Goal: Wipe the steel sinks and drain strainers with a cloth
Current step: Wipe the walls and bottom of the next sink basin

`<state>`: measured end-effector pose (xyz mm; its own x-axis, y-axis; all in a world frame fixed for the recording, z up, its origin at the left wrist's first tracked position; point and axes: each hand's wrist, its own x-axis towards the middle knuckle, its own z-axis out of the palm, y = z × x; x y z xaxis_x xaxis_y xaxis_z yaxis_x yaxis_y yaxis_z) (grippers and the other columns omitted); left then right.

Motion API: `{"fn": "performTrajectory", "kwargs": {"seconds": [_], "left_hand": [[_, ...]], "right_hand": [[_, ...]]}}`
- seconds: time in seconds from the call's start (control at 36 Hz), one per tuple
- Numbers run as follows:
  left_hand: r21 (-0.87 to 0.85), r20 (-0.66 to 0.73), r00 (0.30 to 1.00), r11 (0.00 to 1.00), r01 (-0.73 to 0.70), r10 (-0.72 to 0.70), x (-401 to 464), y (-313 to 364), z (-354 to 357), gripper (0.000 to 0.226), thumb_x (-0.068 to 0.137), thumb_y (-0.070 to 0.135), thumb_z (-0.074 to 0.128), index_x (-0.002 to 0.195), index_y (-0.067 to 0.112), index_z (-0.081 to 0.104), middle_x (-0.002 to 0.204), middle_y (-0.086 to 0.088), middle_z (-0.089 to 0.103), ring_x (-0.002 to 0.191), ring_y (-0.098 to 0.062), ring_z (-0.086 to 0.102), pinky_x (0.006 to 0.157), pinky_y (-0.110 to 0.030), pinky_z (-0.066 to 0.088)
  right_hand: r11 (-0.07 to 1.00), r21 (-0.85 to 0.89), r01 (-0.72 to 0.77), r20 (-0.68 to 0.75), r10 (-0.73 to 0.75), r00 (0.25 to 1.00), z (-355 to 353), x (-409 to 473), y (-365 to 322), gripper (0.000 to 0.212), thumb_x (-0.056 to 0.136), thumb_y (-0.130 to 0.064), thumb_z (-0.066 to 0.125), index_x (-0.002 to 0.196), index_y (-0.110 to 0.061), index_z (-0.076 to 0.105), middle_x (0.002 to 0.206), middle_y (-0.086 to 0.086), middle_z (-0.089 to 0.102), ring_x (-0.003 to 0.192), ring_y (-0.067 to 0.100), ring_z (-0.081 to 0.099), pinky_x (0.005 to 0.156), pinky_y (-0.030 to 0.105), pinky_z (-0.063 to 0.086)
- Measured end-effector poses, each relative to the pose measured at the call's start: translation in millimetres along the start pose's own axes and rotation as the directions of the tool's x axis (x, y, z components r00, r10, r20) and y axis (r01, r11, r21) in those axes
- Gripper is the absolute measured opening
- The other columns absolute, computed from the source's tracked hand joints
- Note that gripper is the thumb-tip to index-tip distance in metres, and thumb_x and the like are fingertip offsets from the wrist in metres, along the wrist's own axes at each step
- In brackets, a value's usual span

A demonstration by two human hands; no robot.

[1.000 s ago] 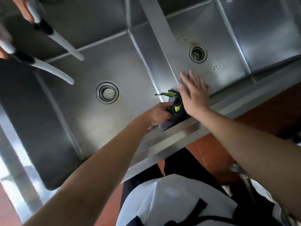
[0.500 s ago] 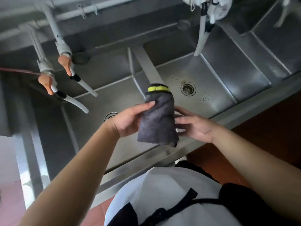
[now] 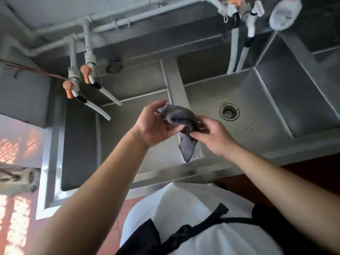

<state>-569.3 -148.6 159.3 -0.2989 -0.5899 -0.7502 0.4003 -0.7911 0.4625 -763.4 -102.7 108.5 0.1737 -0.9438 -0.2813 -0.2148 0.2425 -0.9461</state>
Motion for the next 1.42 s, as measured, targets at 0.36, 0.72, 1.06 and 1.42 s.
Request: {"fn": "performTrajectory", "kwargs": {"seconds": [0.36,0.72,1.06,1.42], "left_hand": [[0.452,-0.087,0.889,0.813,-0.366,0.449,4,-85,65,0.034,0.088,0.028,0.073,0.119,0.018,0.065,0.111,-0.001,0.074,0.104,-0.02,0.07,0.092,-0.036,0.051],[0.347,-0.325,0.802,0.852,-0.392,0.501,-12,-92,47,0.043,0.086,-0.005,0.055,0.119,0.02,0.068,0.089,-0.007,0.07,0.079,-0.022,0.067,0.064,-0.036,0.062],[0.721,-0.045,0.954,0.67,-0.176,0.298,-60,-80,-31,0.029,0.087,-0.008,0.065,0.092,0.02,0.075,0.094,-0.012,0.07,0.088,-0.018,0.068,0.072,-0.028,0.058],[0.409,-0.139,0.967,0.902,-0.14,0.214,-62,-102,-100,0.041,0.075,0.014,0.083,0.114,0.02,0.071,0.098,-0.008,0.071,0.086,-0.021,0.07,0.069,-0.029,0.059]], "right_hand": [[0.998,0.044,-0.038,0.125,0.032,0.992,-75,3,6,0.022,0.084,-0.004,0.075,0.089,-0.025,0.076,0.085,-0.006,0.078,0.08,0.007,0.072,0.073,0.017,0.056],[0.968,-0.016,-0.25,0.171,0.249,0.953,-121,-6,34,0.018,0.099,-0.022,0.06,0.11,-0.017,0.073,0.097,0.004,0.077,0.081,0.014,0.072,0.057,0.017,0.05],[0.759,-0.65,-0.013,0.508,0.447,0.736,-173,-3,26,0.009,0.074,-0.022,0.086,0.078,-0.02,0.078,0.075,-0.001,0.074,0.066,0.012,0.064,0.062,0.026,0.049],[0.893,-0.37,-0.255,0.547,0.432,0.717,-167,14,39,0.016,0.093,-0.023,0.068,0.098,-0.009,0.074,0.099,0.015,0.075,0.086,0.025,0.071,0.077,0.034,0.057]]}}
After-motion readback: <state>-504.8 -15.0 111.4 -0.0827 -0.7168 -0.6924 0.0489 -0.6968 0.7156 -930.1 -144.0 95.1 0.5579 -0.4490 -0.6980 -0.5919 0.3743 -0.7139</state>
